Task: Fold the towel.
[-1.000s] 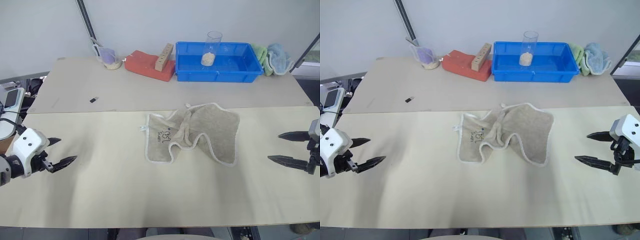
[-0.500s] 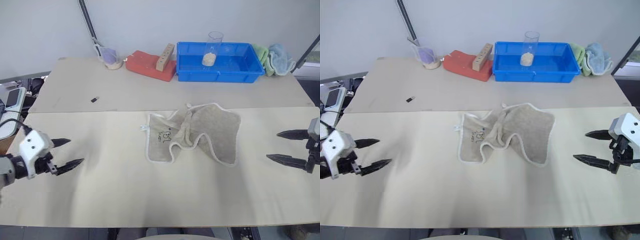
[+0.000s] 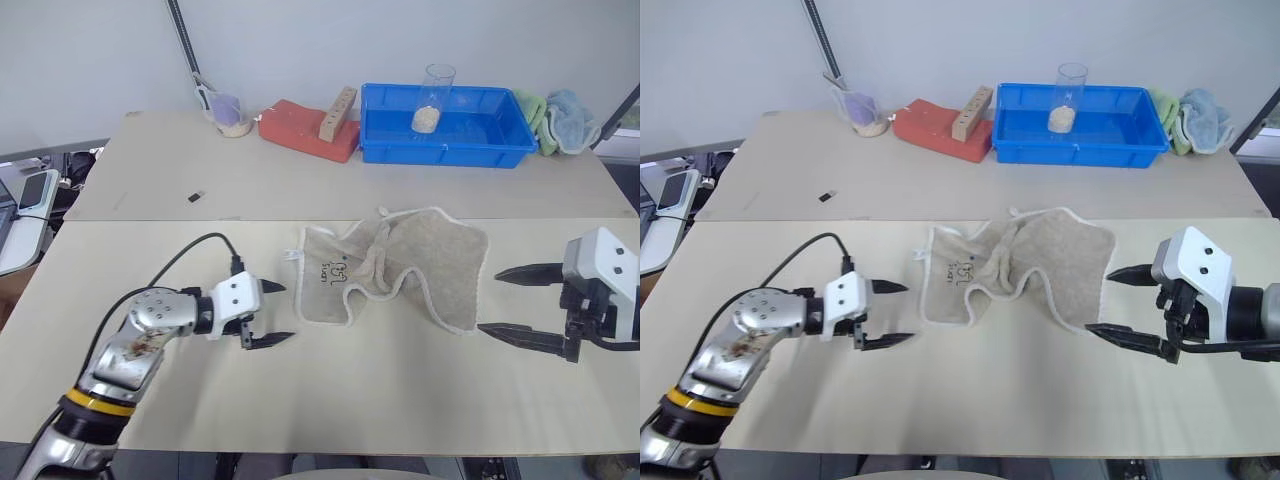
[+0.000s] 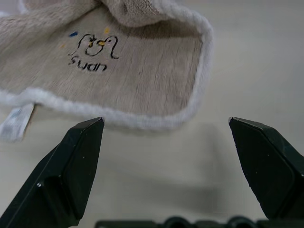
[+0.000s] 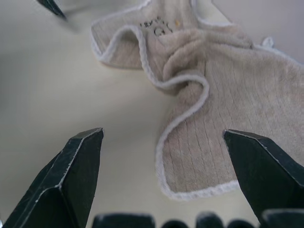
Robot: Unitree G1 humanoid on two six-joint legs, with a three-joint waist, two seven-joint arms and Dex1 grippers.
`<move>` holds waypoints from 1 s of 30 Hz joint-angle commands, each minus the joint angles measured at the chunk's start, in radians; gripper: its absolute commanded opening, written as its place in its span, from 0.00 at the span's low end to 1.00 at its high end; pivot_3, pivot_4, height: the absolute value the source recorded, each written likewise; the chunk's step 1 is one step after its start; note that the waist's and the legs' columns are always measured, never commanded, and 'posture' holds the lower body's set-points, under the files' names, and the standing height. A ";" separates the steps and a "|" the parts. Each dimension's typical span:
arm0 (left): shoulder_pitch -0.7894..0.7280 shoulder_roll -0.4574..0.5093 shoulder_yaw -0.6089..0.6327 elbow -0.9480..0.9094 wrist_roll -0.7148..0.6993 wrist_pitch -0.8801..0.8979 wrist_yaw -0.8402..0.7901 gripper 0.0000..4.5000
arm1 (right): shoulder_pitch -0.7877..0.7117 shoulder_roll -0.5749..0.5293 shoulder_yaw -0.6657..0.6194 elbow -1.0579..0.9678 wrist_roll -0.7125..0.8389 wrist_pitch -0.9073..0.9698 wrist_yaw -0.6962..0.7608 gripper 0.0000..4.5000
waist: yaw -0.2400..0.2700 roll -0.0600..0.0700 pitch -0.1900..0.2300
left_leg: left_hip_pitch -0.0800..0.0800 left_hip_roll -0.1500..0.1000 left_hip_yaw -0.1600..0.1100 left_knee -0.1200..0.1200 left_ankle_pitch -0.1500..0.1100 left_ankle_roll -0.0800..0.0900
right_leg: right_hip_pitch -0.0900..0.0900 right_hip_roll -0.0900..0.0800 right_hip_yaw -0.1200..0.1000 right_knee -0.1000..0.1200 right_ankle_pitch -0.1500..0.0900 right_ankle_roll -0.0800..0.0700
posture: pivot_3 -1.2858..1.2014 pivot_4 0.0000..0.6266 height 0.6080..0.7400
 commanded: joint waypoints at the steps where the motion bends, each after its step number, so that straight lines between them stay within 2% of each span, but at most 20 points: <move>1: -0.052 -0.046 -0.052 0.074 0.059 -0.075 0.023 1.00 | 0.016 0.018 -0.071 -0.069 0.048 0.054 -0.028 0.98 | 0.001 0.000 0.000 | 0.000 0.000 0.000 0.001 0.000 0.000 | 0.000 0.000 0.000 0.000 0.000 0.000 | 0.52 0.24 1.00; 5: -0.077 -0.067 -0.084 0.144 0.110 -0.157 0.028 1.00 | 0.031 0.025 -0.094 -0.091 0.068 0.081 -0.042 0.98 | -0.001 0.000 0.000 | -0.001 0.000 -0.001 0.003 0.000 0.000 | 0.000 0.000 0.000 0.001 0.000 0.000 | 0.52 0.24 1.00; 8: -0.082 -0.078 -0.102 0.182 0.136 -0.205 0.034 0.81 | 0.031 0.028 -0.087 -0.088 0.076 0.085 -0.052 1.00 | 0.000 0.000 0.000 | -0.001 0.000 0.000 0.003 0.000 0.000 | 0.000 0.000 0.000 0.001 0.000 0.000 | 0.52 0.24 1.00; 12: -0.079 -0.080 -0.106 0.206 0.136 -0.234 0.030 0.42 | 0.006 0.034 -0.029 -0.068 0.066 0.051 -0.079 1.00 | -0.001 0.000 0.000 | -0.001 0.000 -0.001 0.004 0.000 0.000 | 0.001 0.000 0.000 0.001 0.000 0.000 | 0.52 0.24 1.00; 13: -0.078 -0.079 -0.105 0.207 0.134 -0.238 0.029 0.28 | -0.004 0.041 0.003 -0.057 0.047 0.032 -0.096 1.00 | -0.002 0.000 0.000 | -0.001 0.000 -0.001 0.004 0.000 0.000 | 0.001 0.000 0.000 0.001 0.000 0.000 | 0.52 0.24 1.00; 15: -0.074 -0.073 -0.099 0.206 0.126 -0.240 0.026 0.08 | -0.010 0.050 0.095 -0.027 -0.040 -0.046 -0.125 1.00 | -0.003 0.000 0.000 | -0.001 0.000 -0.001 0.005 0.000 0.000 | 0.001 0.000 0.000 0.002 0.000 0.000 | 0.52 0.24 1.00; 16: -0.071 -0.069 -0.095 0.201 0.120 -0.237 0.023 0.02 | -0.010 0.056 0.140 -0.010 -0.077 -0.080 -0.135 1.00 | -0.003 0.000 -0.001 | 0.000 0.000 -0.001 0.005 0.000 0.000 | 0.001 0.000 0.000 0.002 0.000 0.000 | 0.52 0.24 1.00; 24: -0.012 -0.036 -0.057 0.131 0.082 -0.198 0.024 0.02 | -0.018 0.117 0.409 0.198 -0.307 -0.313 -0.168 1.00 | -0.008 0.001 -0.001 | 0.000 0.000 -0.001 0.005 0.000 0.000 | 0.000 0.000 -0.001 0.004 0.000 0.000 | 0.52 0.24 1.00; 30: 0.037 -0.017 -0.028 0.078 0.067 -0.164 0.030 0.02 | -0.062 0.159 0.505 0.330 -0.397 -0.426 -0.170 1.00 | -0.009 0.001 -0.001 | 0.002 0.000 -0.001 0.005 0.000 0.000 | 0.000 0.000 0.000 0.004 0.000 0.000 | 0.52 0.24 1.00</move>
